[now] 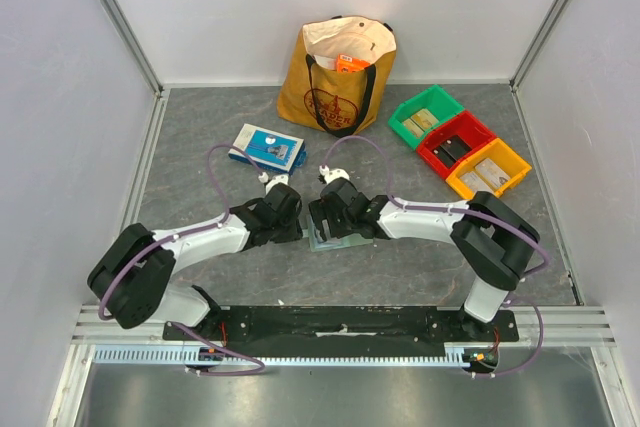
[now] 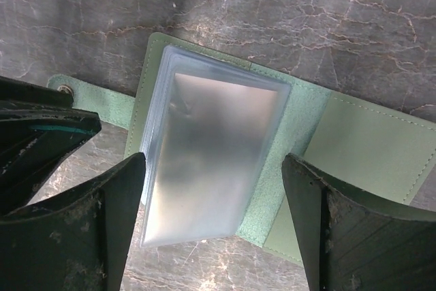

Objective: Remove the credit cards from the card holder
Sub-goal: Remove the credit card from the card holder.

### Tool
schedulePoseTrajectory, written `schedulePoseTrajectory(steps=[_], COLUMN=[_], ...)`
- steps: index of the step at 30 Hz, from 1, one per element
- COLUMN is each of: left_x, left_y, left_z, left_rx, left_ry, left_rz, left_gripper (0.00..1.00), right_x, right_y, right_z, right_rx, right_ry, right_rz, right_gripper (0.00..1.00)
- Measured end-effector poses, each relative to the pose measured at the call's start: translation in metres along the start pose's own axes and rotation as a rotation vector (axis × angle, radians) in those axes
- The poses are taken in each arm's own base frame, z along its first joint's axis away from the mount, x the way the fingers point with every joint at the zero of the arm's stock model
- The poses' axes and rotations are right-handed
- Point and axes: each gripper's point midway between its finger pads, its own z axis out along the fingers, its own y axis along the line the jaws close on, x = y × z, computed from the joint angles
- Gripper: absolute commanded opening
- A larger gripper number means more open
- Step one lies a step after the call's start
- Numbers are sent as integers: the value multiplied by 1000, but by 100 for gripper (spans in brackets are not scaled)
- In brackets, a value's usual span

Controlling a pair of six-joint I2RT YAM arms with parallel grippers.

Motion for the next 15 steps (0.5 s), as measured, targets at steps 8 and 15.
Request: schedulePoseTrajectory(steps=[8,15], left_x=[8,9], left_y=[4,4], left_z=[5,5], left_rx=[-9,-11], left_ry=[29,30], left_rz=[10,12], left_gripper=[30,29], right_x=[1,-1], right_y=[-4,-7], right_z=[2,2], right_rx=[55,77], right_ry=[1,-9], right_rz=[-24,-25], right_gripper=[75,69])
